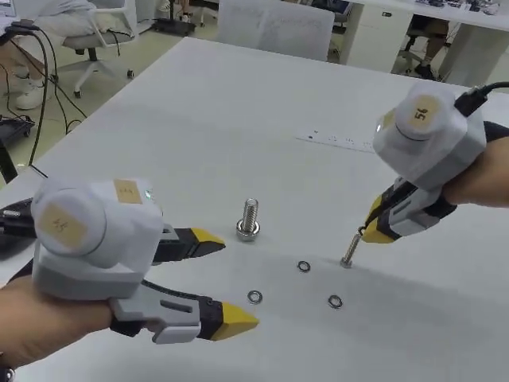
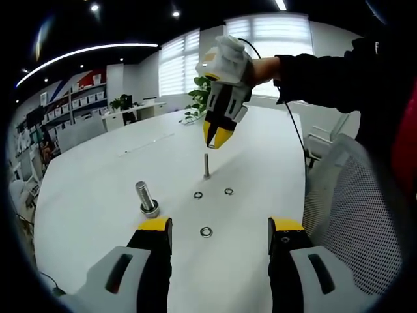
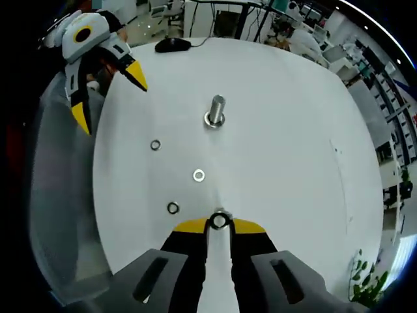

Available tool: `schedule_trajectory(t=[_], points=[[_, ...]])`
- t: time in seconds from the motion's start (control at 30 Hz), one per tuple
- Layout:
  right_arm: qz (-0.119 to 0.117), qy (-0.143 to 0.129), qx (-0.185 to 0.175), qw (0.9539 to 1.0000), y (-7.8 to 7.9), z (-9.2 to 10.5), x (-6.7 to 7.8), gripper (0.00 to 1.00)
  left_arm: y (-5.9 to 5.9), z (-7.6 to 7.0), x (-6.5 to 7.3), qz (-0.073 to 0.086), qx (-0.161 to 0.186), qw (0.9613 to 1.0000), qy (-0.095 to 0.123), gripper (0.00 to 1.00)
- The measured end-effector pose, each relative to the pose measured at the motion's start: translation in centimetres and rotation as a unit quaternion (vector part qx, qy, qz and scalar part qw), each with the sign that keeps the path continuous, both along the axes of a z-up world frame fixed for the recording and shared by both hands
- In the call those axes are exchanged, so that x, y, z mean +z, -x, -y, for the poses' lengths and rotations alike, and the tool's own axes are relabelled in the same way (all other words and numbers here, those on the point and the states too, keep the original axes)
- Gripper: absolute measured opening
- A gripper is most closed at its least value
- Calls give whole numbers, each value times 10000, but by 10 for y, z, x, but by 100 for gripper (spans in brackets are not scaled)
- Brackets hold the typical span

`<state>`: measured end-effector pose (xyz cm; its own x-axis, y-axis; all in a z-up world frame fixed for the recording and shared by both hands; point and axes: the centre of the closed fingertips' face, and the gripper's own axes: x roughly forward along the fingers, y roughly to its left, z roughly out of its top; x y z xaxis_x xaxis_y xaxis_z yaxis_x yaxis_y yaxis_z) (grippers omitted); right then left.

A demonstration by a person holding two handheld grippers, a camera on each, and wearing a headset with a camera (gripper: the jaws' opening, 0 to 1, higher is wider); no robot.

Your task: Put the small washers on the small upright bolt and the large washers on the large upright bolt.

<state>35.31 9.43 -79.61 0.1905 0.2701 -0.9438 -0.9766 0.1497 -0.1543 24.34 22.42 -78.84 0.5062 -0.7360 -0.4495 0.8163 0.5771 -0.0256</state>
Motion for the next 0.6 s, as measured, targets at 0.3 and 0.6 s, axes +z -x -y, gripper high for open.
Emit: schedule_trajectory(t=[0.3, 0.6], points=[[-27, 65, 37, 10000, -10, 1, -9, 14, -2, -2, -3, -40, 76, 10000, -13, 58], [-99, 99, 10, 9999, -13, 5, -18, 14, -3, -3, -5, -69, 112, 9999, -25, 58]])
